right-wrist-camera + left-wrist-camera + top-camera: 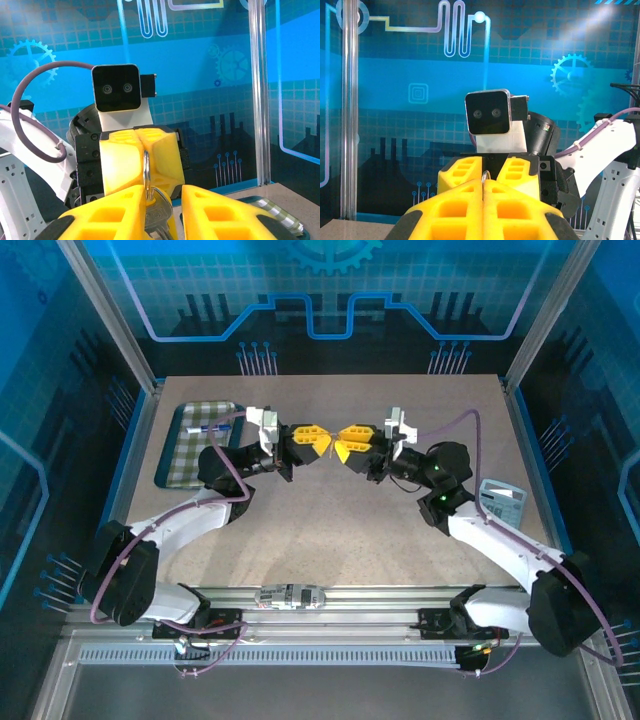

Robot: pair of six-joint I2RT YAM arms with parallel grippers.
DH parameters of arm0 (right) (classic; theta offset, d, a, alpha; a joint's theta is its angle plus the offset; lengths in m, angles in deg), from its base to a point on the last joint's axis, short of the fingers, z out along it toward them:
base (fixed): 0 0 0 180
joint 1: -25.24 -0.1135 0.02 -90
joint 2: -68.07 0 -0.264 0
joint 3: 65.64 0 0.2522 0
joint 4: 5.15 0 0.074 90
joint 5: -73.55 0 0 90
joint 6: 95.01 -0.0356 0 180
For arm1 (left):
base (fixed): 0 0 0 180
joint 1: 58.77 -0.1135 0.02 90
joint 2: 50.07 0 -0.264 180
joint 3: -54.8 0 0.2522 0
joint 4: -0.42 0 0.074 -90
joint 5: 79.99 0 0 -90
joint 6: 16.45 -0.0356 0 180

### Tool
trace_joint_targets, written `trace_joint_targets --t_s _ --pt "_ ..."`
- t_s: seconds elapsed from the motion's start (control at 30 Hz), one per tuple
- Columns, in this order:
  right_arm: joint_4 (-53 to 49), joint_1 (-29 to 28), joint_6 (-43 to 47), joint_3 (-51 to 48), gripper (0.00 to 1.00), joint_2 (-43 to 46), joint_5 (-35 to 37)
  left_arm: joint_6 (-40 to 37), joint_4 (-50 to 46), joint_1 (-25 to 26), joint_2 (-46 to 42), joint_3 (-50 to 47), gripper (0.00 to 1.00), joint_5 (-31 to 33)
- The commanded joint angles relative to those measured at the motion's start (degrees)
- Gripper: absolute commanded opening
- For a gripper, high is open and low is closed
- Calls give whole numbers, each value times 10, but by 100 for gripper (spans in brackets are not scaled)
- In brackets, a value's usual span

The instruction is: Remove the keys from the keyring

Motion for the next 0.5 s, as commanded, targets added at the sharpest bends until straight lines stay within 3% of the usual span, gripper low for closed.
trace_joint_targets --t_s 0.0,0.2,0.47 --pt "29 -9 -4 18 23 -8 -12 10 35 4 -4 14 0 -12" --pt "7 -11 11 28 4 -3 -15 7 34 4 -6 10 0 -15" --pt "-81 -6 65 40 0 28 -5 5 29 1 -8 -3 0 -16"
